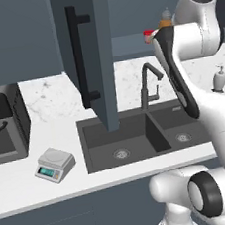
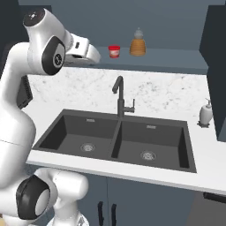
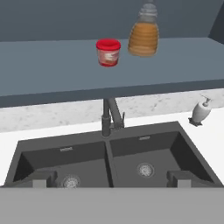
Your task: Pick the jam and place it on the digital scale for weighing, and close the cabinet.
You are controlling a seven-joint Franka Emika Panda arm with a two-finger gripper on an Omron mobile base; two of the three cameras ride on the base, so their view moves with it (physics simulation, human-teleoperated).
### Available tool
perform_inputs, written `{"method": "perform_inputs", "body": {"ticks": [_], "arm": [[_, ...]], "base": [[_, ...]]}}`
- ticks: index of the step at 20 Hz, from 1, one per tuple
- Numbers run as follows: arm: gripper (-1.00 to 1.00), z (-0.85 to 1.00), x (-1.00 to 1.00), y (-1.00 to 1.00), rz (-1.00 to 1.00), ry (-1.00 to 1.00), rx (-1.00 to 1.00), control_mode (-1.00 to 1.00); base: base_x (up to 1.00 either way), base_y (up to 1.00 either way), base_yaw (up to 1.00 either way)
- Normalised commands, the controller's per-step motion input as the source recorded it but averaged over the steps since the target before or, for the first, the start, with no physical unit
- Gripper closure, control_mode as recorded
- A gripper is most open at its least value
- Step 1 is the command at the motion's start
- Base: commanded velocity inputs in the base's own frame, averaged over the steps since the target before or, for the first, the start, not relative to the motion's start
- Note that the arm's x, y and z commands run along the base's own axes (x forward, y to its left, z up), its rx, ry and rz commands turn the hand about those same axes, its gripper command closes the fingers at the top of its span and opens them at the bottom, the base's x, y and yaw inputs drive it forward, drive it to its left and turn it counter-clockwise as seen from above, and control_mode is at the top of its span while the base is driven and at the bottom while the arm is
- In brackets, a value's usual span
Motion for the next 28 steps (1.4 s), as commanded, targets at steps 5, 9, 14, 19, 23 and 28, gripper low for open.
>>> {"method": "perform_inputs", "body": {"ticks": [5,9,14,19,23,28], "arm": [[-1.0,0.0,0.7,-0.31,-0.06,0.0,0.0,-1.0],[-1.0,0.0,0.49,-0.08,-0.04,0.0,0.0,-1.0],[-1.0,-0.16,0.75,0.0,0.0,0.0,0.0,-1.0],[-1.0,-0.11,0.74,-0.11,0.01,0.0,0.0,-1.0],[-1.0,0.12,0.32,-0.18,0.0,-0.06,0.0,-1.0],[-1.0,0.21,0.17,-0.06,0.0,-0.09,0.05,-1.0]], "base": [[0.0,0.0,0.0],[0.0,0.0,0.0],[0.0,0.0,0.0],[0.0,0.0,0.0],[0.0,0.0,0.0],[0.0,0.0,0.0]]}}
